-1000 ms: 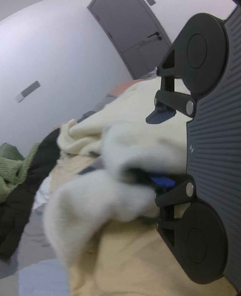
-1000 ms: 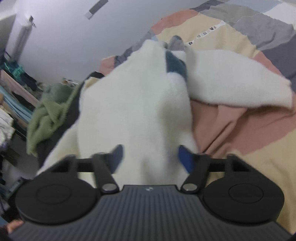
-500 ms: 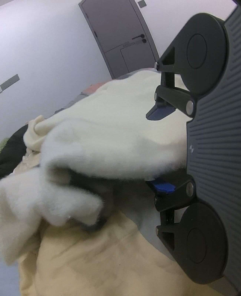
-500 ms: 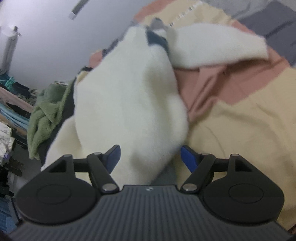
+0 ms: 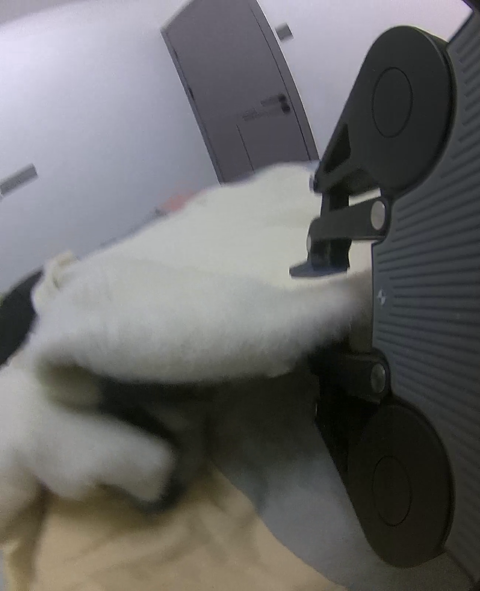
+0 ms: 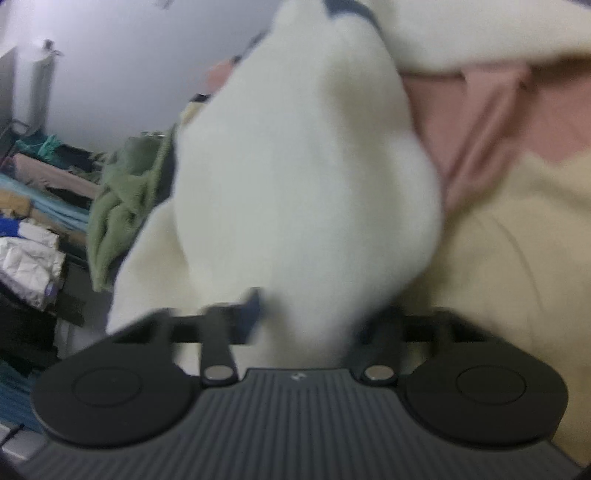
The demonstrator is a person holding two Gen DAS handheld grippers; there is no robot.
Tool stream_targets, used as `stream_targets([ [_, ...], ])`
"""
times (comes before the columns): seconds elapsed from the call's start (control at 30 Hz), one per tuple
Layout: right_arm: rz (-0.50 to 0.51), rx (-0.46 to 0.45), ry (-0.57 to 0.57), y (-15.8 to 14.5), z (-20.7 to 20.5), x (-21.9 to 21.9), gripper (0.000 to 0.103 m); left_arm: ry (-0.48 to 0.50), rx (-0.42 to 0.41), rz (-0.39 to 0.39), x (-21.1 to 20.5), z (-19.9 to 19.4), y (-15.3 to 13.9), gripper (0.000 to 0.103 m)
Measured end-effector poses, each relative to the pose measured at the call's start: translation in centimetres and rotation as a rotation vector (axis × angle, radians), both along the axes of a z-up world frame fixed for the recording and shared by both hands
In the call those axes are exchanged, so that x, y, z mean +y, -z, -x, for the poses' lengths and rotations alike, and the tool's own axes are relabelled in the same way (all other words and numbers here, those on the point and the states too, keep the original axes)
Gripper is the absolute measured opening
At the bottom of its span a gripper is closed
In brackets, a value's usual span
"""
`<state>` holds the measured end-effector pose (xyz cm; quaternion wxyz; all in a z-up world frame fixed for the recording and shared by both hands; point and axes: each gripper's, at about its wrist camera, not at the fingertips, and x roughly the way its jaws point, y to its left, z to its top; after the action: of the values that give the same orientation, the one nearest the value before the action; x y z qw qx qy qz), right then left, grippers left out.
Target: Fold large clothes
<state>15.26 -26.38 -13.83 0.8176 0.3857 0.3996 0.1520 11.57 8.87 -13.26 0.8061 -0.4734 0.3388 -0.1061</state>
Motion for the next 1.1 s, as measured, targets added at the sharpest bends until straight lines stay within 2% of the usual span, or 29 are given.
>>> stream_targets([
  [0.07,-0.021,-0.066,0.022,-1.4,0.5,-0.7,0.018,-0.005,-0.064,0.051,0.6,0.5,-1.4,0.013],
  [0.13,-0.034,-0.171,0.019,-3.6,1.9,-1.1,0.017,0.004,-0.148,0.082,1.0,1.3,-3.2,0.013],
  [0.27,-0.077,-0.366,0.014,-8.7,5.0,-2.1,0.015,0.069,-0.339,0.093,1.1,3.1,-7.9,0.012],
  [0.37,-0.097,-0.472,0.006,-12.8,7.1,-2.6,0.014,0.097,-0.456,0.02,0.6,4.5,-12.5,0.012],
  [0.6,-0.052,-0.679,-0.03,-24.5,10.7,-3.0,0.014,0.095,-0.639,0.036,0.2,6.9,-22.5,0.012],
  [0.77,-0.003,-0.836,-0.041,-33.7,13.4,-3.2,0.014,0.102,-0.792,0.016,-0.4,9.4,-31.6,0.012],
  [0.87,0.037,-0.925,-0.043,-39.1,14.8,-3.1,0.014,0.108,-0.853,0.026,-0.4,9.8,-37.4,0.012],
  [1.0,0.095,-1.026,-0.026,-45.7,14.5,-3.0,0.015,0.106,-0.919,-0.019,-0.9,10.5,-44.2,0.013],
  [1.1,0.151,-1.045,0.011,-48.5,12.5,-2.9,0.015,0.094,-0.93,-0.073,-1.6,8.9,-47.4,0.013],
])
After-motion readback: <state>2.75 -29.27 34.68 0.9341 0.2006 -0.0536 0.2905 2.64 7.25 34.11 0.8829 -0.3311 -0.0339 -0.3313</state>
